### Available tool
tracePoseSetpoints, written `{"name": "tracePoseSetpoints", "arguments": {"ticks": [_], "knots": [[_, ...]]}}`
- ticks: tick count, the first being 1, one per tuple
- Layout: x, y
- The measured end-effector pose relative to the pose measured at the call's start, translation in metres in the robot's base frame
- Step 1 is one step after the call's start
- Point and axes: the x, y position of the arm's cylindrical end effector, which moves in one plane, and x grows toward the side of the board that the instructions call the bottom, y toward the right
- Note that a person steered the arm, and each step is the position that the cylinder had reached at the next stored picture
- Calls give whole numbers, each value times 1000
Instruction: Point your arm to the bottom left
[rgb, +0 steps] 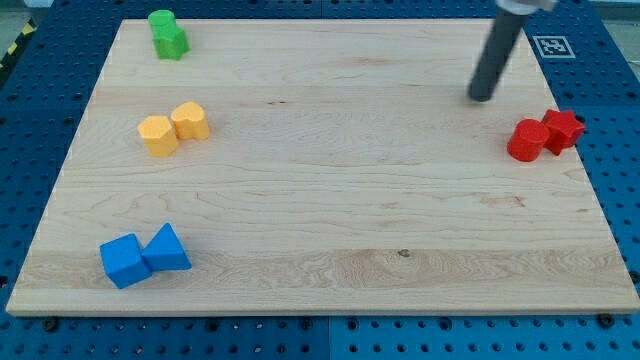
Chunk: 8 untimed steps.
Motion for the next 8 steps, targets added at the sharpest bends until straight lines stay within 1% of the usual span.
{"name": "tracePoseSetpoints", "arguments": {"ticks": [1,2,3,4,5,7,8], "knots": [[14,-59],[50,-91],[67,-91],[68,-91],[94,-91],[97,-91],[109,-123]]}}
